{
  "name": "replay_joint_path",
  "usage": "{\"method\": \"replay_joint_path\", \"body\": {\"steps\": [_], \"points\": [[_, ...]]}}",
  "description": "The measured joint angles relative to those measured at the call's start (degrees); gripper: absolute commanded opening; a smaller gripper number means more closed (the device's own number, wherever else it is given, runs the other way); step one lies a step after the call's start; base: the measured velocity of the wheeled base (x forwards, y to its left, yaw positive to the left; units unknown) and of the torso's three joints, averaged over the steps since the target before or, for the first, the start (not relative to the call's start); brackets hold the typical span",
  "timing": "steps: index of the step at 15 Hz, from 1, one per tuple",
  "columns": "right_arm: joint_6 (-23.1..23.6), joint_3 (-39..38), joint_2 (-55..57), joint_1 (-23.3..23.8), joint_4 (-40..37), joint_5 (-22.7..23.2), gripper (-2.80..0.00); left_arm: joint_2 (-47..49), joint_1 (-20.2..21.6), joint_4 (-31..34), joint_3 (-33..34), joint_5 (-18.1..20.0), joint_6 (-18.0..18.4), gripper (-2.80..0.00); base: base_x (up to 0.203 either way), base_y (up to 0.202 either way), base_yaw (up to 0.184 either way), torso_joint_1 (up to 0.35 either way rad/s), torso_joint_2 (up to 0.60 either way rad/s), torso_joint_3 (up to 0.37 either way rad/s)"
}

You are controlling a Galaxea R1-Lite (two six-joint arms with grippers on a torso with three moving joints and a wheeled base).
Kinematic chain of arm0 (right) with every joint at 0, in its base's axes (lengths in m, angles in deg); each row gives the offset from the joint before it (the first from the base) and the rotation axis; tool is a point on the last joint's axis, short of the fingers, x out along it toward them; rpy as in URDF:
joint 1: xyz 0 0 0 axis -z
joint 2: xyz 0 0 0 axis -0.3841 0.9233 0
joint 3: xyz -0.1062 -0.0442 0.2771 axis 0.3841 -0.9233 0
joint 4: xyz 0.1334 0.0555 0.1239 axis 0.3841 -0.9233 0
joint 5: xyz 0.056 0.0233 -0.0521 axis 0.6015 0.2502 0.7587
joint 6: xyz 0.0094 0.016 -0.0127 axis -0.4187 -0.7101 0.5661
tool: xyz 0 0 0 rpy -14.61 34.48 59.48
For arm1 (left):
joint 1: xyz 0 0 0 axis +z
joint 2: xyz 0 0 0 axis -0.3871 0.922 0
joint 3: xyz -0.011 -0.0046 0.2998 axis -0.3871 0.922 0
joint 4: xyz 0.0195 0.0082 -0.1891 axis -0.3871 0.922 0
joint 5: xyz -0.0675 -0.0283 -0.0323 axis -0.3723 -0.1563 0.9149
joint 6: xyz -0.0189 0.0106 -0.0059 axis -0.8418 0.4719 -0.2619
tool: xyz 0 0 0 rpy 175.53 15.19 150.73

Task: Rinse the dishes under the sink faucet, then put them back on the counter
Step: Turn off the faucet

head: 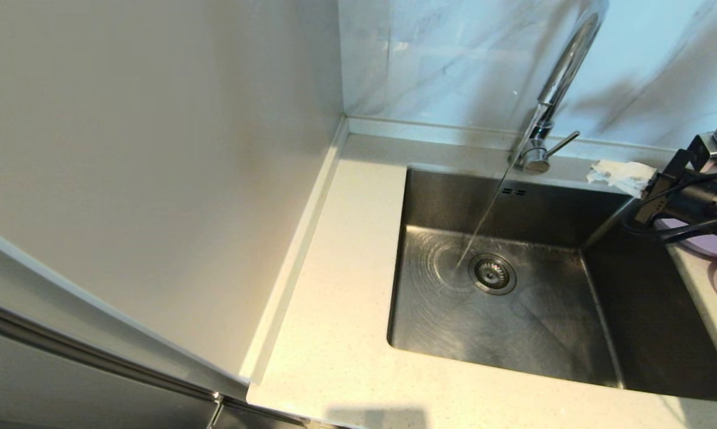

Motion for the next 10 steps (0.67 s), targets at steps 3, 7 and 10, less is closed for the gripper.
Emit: {"method": "replay_joint_path", "body": {"steps": [3, 7, 10], "points": [[0.7, 1.4, 3.6, -0.3, 6.2, -0.7, -2.8, 0.0, 0.0, 0.0, 0.0, 0.0, 0.0, -2.8, 0.0, 0.0, 0.0, 0.0, 0.0, 0.0], [3.4, 3.5, 5.9, -0.5, 7.5, -1.4, -2.8, 0.0, 0.0, 0.0, 0.0, 0.0, 0.0, -2.8, 0.0, 0.0, 0.0, 0.0, 0.0, 0.0], [4.8, 6.8, 8.0, -1.2, 7.3, -1.4, -2.8, 0.0, 0.0, 0.0, 0.0, 0.0, 0.0, -2.8, 0.0, 0.0, 0.0, 0.0, 0.0, 0.0]]}}
